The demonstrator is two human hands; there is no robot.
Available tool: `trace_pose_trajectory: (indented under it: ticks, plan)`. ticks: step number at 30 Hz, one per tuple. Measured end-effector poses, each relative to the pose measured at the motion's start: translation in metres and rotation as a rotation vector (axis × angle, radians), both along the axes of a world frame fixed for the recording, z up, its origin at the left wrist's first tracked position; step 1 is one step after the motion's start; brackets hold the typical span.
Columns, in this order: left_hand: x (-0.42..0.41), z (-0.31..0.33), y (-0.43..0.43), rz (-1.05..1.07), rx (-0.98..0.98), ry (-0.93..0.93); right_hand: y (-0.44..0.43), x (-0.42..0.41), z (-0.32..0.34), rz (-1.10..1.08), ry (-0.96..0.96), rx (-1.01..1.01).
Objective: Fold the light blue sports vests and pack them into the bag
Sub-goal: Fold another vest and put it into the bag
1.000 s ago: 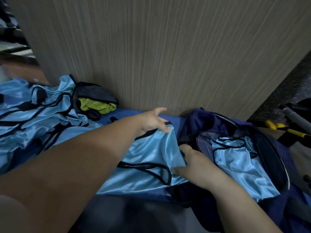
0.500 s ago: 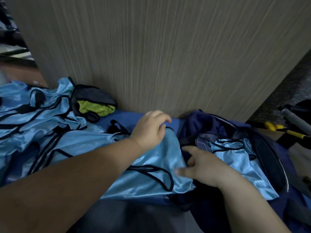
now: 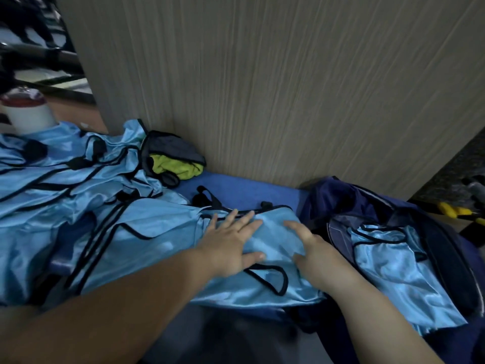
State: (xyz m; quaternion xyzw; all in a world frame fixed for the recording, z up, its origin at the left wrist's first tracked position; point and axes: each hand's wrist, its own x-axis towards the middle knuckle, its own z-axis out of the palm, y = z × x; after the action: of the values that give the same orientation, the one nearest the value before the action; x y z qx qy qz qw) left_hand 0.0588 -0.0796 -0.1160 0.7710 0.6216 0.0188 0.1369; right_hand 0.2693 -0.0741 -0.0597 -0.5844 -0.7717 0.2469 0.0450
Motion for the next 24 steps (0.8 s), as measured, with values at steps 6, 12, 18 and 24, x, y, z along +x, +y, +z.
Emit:
trace_pose_trajectory:
  ticks: [6,12,18,24]
  plan:
    - [-0.055,0.003,-0.007,-0.112,0.155,-0.105,0.000,0.004,0.000,0.047,-0.092,-0.052]
    - [-0.117,0.006,-0.036,-0.070,0.394,-0.012,0.004,0.006,0.006,0.046,-0.165,-0.083]
    - [-0.135,0.028,-0.028,0.171,0.325,0.472,0.007,0.009,0.013,-0.009,-0.203,-0.047]
    - [-0.117,0.029,-0.022,0.135,0.630,0.116,0.001,0.012,0.023,0.000,-0.205,-0.042]
